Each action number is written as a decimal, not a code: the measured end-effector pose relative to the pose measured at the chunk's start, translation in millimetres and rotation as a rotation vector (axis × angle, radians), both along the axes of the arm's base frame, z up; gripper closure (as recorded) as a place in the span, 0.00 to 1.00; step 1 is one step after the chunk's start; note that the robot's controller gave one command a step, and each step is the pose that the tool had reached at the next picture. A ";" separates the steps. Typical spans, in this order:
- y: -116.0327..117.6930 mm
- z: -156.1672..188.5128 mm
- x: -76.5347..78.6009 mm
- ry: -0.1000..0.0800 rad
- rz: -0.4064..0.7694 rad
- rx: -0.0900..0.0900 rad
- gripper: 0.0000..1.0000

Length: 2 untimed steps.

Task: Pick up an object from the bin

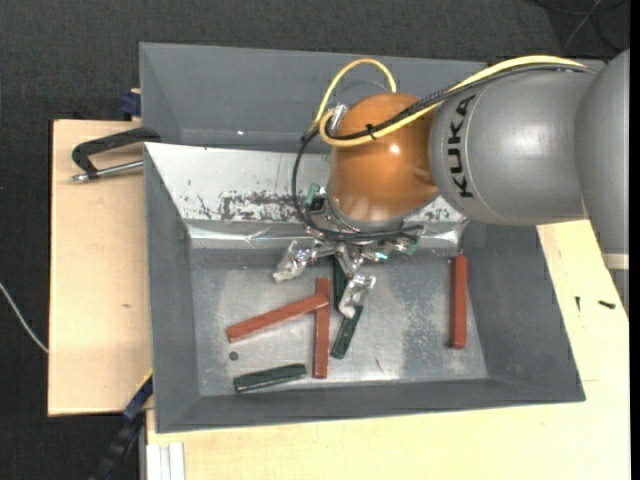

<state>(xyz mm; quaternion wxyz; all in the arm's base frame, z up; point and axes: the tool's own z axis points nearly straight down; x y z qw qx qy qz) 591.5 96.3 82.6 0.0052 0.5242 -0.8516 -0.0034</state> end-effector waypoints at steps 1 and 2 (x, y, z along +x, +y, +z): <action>0.1 -0.1 0.1 0.000 0.001 -0.001 0.00; -5.3 2.1 -13.9 -0.005 0.463 -0.011 1.00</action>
Offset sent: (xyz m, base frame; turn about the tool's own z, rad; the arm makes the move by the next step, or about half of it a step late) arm -0.0193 -0.0035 -0.0126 -0.4694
